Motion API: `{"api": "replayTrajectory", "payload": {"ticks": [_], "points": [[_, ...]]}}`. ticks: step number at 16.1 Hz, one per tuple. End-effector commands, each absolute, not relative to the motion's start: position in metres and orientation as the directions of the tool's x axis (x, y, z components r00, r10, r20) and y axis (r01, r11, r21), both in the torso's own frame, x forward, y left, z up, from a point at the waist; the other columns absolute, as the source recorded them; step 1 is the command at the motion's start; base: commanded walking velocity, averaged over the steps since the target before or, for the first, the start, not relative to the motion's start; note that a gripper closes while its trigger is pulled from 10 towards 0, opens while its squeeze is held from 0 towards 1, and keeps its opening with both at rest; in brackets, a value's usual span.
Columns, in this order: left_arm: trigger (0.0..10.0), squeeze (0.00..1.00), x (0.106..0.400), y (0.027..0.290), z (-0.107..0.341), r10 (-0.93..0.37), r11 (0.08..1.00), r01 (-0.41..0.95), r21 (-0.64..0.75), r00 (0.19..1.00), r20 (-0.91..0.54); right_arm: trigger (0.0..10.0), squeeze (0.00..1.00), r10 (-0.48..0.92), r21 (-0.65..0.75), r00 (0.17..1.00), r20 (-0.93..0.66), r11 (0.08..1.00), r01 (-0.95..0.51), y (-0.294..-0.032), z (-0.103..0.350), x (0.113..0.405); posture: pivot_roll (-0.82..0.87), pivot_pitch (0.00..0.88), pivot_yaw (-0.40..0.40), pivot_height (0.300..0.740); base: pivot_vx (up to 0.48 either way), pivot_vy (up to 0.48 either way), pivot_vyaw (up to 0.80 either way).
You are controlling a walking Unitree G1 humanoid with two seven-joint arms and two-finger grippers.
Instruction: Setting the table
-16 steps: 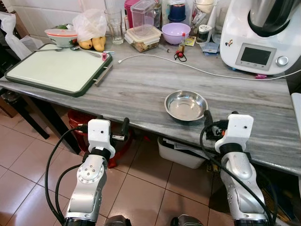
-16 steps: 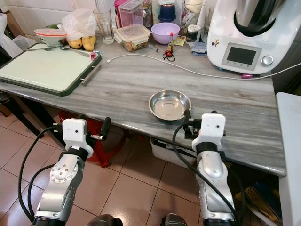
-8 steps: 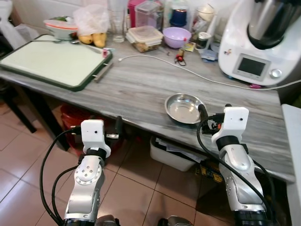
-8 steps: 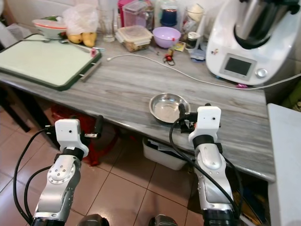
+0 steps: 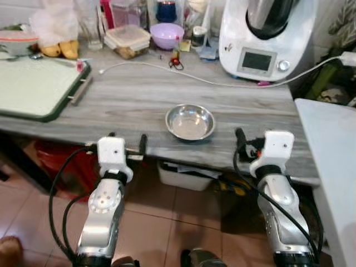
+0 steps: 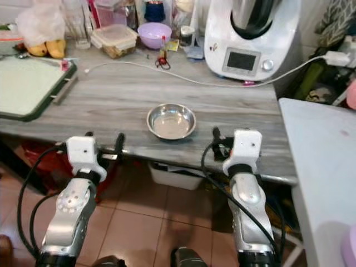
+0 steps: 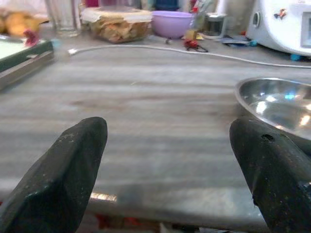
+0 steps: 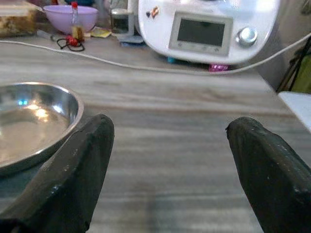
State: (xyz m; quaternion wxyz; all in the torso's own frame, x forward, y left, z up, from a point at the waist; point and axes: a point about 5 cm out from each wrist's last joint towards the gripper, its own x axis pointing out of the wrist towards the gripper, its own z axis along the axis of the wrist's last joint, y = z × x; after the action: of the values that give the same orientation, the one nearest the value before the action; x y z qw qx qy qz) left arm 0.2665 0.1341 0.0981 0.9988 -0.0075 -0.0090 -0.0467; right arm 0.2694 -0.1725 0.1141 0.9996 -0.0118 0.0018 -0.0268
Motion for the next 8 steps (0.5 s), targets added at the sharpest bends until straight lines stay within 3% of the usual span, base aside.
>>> {"api": "replayTrajectory", "payload": {"ticks": [1,3,8], "points": [[10.0,0.0,0.2644,0.1361,0.0932,-0.101,0.995,0.101,-0.004,0.995,-0.012,10.0,0.0,-0.067,-0.017,0.998,0.01,0.998,0.067,-0.1715,0.1157,0.2688,-0.03,0.044,0.022,0.74,0.0,0.0,0.0],[10.0,0.0,0.2657,0.1375,0.0919,-0.107,0.994,0.107,0.0,0.994,-0.018,10.0,0.0,-0.073,-0.011,0.997,0.011,0.997,0.073,-0.1697,0.114,0.2698,-0.03,0.027,0.03,0.74,0.0,0.0,0.0],[10.0,0.0,0.2689,0.1332,0.0937,-0.112,0.994,0.112,-0.01,0.994,-0.013,10.0,0.0,-0.087,-0.005,0.996,0.034,0.996,0.087,-0.1742,0.1192,0.2777,-0.03,0.019,0.032,0.74,-0.25,0.0,0.0]]}}
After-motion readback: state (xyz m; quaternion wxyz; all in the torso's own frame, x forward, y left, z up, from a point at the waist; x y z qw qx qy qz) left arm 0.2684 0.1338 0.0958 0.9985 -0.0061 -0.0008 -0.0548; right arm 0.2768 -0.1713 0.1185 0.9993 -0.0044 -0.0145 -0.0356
